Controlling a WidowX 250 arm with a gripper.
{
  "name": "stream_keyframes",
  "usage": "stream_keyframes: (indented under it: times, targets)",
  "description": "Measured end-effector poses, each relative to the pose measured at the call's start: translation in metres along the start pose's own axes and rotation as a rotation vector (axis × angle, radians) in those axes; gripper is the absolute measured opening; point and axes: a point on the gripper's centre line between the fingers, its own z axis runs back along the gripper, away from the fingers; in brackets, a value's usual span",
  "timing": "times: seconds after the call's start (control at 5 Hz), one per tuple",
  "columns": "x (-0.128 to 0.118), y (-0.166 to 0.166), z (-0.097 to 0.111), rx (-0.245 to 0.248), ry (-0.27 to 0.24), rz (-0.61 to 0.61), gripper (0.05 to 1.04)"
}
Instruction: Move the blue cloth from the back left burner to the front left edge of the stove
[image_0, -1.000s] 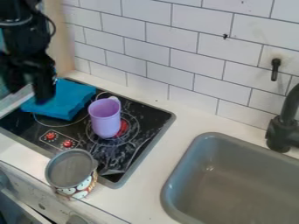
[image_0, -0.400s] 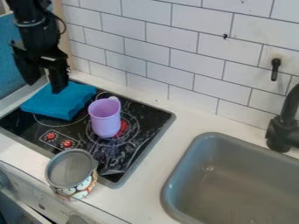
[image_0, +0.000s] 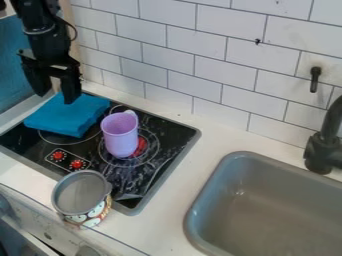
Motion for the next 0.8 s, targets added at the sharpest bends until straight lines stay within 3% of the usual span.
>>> stream_keyframes:
  times: [0.6, 0.8]
  targets:
    - [0.027, 0.011, -0.031, -0.027, 0.06, 0.011, 1.0]
    - [0.024, 0.017, -0.039, -0.026, 0.077, 0.022, 1.0]
